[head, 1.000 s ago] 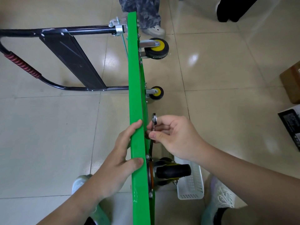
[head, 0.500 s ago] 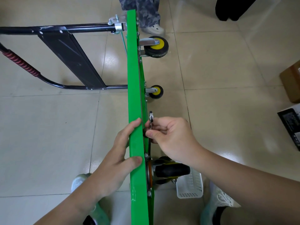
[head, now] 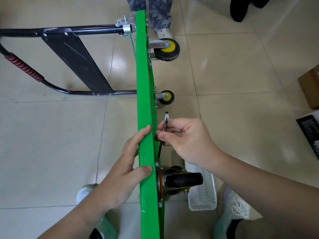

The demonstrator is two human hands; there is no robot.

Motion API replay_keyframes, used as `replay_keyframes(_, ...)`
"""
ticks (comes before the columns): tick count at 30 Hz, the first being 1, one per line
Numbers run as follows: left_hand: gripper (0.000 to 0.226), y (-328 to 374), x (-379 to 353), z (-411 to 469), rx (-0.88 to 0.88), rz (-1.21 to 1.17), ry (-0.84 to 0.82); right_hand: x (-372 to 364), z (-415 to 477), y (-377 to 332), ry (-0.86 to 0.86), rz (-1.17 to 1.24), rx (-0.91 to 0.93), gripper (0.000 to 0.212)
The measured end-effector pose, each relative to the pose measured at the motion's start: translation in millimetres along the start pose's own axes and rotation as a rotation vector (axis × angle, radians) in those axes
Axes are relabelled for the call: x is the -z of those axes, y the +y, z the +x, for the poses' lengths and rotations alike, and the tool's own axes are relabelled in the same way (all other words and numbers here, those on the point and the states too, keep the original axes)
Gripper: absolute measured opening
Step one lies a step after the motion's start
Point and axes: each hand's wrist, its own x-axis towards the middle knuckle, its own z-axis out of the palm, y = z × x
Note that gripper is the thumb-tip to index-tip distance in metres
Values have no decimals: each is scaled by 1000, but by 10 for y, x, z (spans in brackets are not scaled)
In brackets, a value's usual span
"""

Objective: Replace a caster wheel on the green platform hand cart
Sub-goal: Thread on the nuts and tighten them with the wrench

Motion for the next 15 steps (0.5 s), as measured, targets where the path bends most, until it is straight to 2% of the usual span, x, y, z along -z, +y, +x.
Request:
replay_keyframes(6,85,-6,1,8,-1,2,9,14,23,72,8,0,-56,29)
replay_keyframes(9,84,-2,4,-3,-3,-10,14,12,139,159,58,-48,-104,29)
replay_keyframes(15,84,-30,-20,-27,-12,-12,9,-4,178,299,48,-122,-135,29)
